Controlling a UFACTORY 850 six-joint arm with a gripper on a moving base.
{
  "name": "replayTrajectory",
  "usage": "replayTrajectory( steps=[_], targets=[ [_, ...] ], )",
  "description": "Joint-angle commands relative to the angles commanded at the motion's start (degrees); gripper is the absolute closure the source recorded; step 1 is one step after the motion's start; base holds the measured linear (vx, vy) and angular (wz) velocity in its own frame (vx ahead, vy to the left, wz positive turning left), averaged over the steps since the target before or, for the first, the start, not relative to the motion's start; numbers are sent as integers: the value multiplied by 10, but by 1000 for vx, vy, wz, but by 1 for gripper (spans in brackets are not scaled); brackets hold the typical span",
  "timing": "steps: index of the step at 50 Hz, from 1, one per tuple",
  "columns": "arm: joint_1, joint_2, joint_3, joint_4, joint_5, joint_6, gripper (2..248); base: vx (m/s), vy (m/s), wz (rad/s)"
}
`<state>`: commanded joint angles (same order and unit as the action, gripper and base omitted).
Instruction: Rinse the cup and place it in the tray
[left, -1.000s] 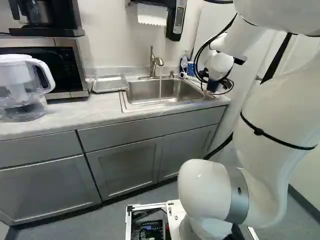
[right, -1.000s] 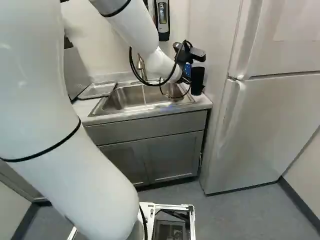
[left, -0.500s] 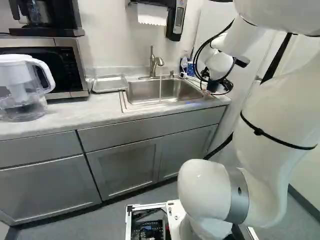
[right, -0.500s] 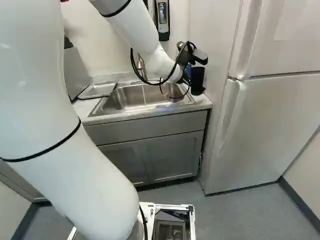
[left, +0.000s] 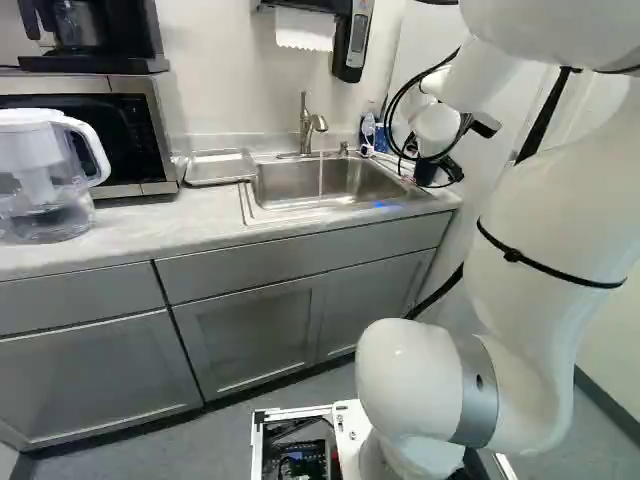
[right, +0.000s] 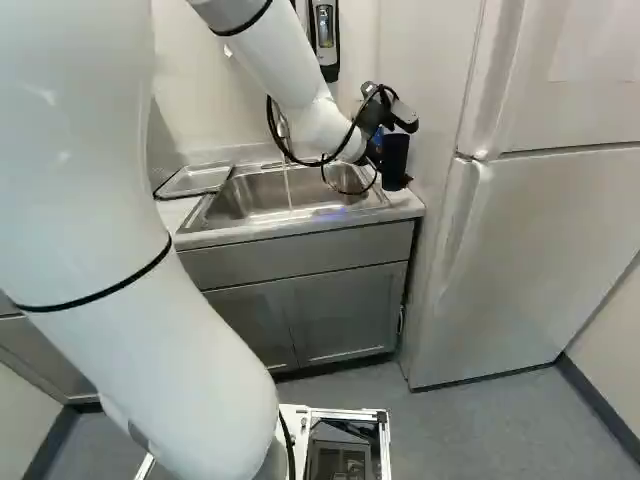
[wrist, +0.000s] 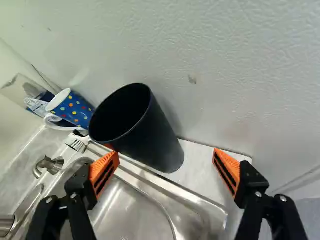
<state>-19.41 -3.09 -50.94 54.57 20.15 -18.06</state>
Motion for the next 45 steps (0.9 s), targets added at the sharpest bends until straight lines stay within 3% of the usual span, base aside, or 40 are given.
replayTrajectory(
  steps=[20,45],
  targets=[
    [6,-28,-30,0,0,0,3,0,0,0],
    [7,-34,-35,0,0,-6,3,0,0,0]
  ],
)
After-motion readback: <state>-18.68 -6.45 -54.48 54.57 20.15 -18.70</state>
